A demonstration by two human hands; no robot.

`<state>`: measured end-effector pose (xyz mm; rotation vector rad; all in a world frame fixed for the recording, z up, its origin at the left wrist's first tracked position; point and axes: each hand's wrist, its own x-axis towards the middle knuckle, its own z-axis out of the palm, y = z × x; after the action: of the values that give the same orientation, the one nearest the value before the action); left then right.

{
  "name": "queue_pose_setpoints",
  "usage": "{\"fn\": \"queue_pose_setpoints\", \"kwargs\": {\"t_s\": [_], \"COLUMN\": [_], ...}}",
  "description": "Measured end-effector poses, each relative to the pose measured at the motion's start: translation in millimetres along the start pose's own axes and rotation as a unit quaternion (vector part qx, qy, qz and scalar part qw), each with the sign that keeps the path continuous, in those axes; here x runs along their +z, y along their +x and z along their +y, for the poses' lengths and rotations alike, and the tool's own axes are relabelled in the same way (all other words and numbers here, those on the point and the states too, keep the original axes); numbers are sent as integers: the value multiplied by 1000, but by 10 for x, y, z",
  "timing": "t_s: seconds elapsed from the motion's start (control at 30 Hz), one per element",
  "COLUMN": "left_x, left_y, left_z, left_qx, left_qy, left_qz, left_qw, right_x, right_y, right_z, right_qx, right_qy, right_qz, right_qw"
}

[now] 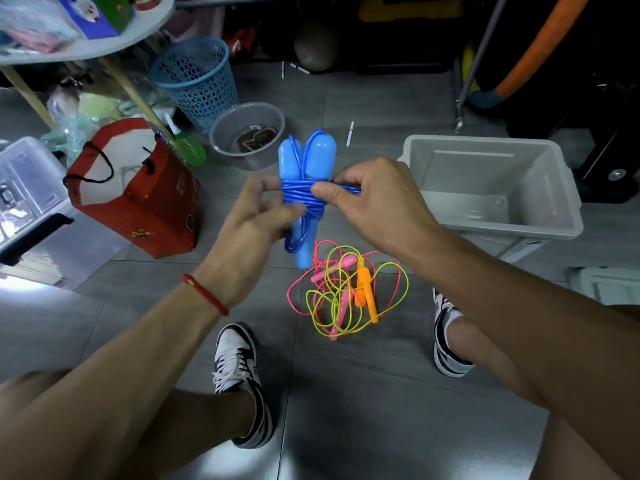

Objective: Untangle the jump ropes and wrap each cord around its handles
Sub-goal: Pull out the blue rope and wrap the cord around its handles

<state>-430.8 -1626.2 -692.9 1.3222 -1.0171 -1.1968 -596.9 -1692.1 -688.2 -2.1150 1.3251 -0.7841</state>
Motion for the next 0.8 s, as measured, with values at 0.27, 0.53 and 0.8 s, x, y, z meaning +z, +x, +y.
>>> {"fn": "queue_pose_setpoints", "kwargs": {"t_s": [0.27, 0.53, 0.8], "left_x": [-181, -79, -44], "left_y": [31, 9, 87], "left_z": [27, 37, -58], "left_qx": [-64, -73, -43], "left_qy": [-151, -114, -17], "left_qz": [-154, -185, -126], "left_qw": [974, 973, 991], "right_x": [-72, -184, -127], "right_y": [71, 60, -19], "right_z": [103, 140, 96], "right_qx": [-49, -76, -11], "right_qy": [93, 43, -10], "right_qz": [-82, -130, -119], "right_qw": [991, 988, 993]}}
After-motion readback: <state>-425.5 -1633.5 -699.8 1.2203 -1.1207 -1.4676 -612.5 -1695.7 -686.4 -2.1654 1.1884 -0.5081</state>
